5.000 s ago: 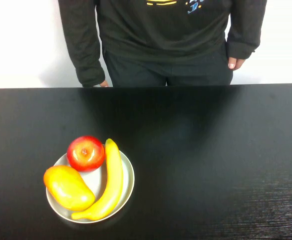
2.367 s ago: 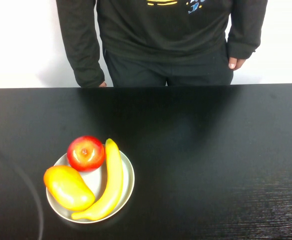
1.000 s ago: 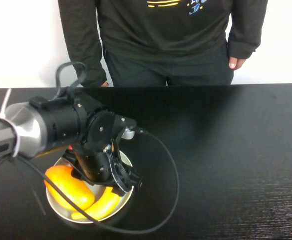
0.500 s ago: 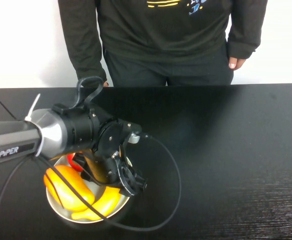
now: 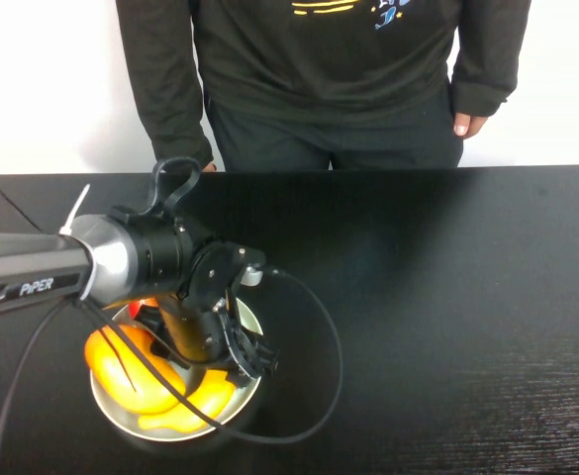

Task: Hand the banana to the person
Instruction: Pick up the banana, then hand the grabbed banana to the person

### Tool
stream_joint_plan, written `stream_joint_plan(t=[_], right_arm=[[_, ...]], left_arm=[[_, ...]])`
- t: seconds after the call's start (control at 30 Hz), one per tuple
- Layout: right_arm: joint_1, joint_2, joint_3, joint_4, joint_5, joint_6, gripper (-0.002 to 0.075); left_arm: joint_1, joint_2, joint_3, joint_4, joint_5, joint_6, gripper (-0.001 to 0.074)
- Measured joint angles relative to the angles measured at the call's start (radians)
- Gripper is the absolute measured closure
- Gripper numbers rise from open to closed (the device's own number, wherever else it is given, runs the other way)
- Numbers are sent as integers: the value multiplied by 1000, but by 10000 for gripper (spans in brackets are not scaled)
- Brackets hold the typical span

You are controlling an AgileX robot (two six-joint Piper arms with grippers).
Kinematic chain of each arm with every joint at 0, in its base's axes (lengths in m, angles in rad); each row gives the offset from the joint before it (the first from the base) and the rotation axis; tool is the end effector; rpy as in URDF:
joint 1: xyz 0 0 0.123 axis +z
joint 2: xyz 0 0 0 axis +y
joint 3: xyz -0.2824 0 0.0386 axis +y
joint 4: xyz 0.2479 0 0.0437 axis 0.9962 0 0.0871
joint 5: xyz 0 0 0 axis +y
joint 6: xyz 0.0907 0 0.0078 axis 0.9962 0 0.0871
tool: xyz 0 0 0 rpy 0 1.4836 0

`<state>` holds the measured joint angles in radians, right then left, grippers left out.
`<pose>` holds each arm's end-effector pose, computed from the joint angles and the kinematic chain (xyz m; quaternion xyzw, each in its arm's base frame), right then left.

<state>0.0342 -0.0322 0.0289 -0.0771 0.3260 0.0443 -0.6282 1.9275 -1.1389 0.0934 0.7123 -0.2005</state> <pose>0.0528 -0.0005 0.1757 -0.0171 0.7848 -0.0080 0.6195 0.2903 -0.2040 0.1394 0.2434 0.9662 -0.0012 0.0851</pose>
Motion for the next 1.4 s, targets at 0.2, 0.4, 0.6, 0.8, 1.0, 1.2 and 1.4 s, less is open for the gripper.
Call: stream_joint_plan(t=[0.2, 0.4, 0.6, 0.8, 1.0, 1.2, 1.4], right_arm=[[0, 0, 0, 0, 0, 0, 733], [0, 0, 0, 0, 0, 0, 733], [0, 0, 0, 0, 0, 0, 733], [0, 0, 0, 0, 0, 0, 733], [0, 0, 0, 0, 0, 0, 733], [0, 0, 0, 0, 0, 0, 733], [0, 0, 0, -1, 0, 0, 733]], left_arm=[[0, 15, 0, -4, -24, 11, 243], [0, 33, -2, -8, -30, 15, 283], [0, 40, -10, -14, -30, 15, 462], [0, 36, -10, -15, -20, 15, 458], [0, -16, -8, -43, 64, 20, 458], [-4, -104, -8, -81, 144, 44, 458], [-35, -194, -8, -93, 234, 52, 458]])
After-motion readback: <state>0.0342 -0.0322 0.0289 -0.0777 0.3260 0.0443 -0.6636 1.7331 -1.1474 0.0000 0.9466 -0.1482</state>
